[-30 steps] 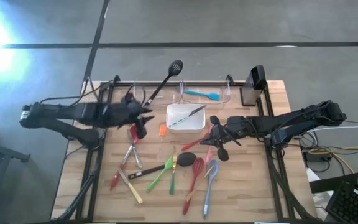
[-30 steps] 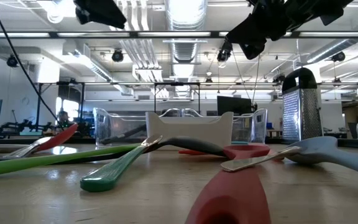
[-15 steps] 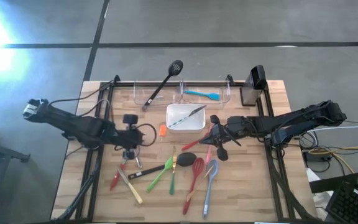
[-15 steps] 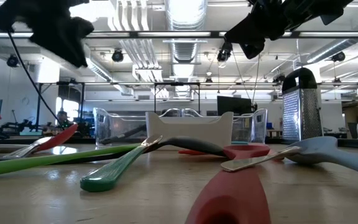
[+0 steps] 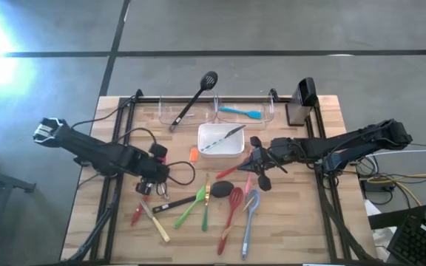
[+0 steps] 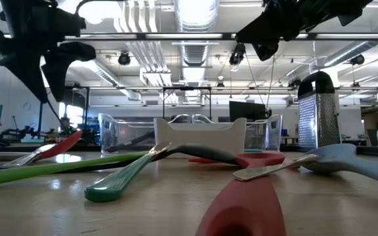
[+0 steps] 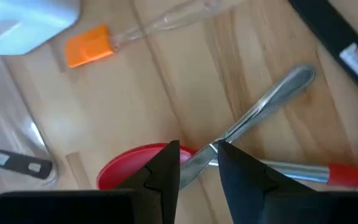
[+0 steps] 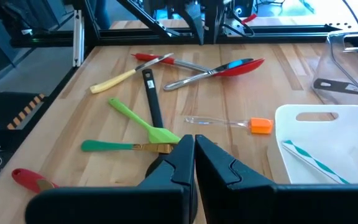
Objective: Pick & Place Kitchen Items
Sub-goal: Put the silver table knife into the white bin
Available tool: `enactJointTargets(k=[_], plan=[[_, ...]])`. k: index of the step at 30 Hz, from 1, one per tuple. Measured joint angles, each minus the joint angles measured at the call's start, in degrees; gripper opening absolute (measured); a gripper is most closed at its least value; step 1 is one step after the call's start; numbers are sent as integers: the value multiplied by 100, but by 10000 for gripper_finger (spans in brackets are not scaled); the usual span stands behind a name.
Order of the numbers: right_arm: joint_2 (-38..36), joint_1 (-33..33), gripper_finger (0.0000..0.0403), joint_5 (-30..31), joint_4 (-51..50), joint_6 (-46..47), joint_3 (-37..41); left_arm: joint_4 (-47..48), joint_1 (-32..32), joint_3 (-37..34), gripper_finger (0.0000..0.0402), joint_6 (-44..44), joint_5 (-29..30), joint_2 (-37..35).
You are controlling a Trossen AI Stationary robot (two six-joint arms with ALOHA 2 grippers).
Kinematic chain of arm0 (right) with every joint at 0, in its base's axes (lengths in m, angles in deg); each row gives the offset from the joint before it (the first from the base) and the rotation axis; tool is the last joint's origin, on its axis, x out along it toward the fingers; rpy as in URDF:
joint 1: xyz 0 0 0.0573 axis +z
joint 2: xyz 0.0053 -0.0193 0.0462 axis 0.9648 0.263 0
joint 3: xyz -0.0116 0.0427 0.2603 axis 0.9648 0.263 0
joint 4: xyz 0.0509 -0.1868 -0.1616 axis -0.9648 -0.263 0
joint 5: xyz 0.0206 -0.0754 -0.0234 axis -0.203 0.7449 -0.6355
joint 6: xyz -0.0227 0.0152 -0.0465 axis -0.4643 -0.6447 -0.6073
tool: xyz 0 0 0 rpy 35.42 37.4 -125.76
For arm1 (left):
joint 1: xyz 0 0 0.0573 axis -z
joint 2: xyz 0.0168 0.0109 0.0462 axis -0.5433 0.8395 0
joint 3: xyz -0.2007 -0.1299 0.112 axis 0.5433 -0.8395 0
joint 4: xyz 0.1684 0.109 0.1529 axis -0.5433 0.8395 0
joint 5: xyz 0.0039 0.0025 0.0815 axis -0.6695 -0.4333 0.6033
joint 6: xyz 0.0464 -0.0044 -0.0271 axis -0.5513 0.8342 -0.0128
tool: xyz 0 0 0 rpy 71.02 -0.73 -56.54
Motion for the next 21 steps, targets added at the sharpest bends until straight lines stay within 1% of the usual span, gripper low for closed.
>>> enactJointTargets(k=[4, 11, 13, 17, 21], plan=[[0, 0, 8, -1, -1, -1, 0, -2, -2, 0, 112, -278, -341, 368], [0, 0, 8, -1, -4, -2, 0, -2, -6, 0, 112, -578, -349, 989], [0, 0, 8, -1, -4, -2, 0, -2, -33, 0, 112, -619, -441, 1142], [0, 0, 8, -3, -4, -28, 0, -13, -143, 0, 112, -788, -731, 1356], [0, 0, 8, -3, -7, -44, 0, -77, -274, 0, 112, -1087, -808, 1443]])
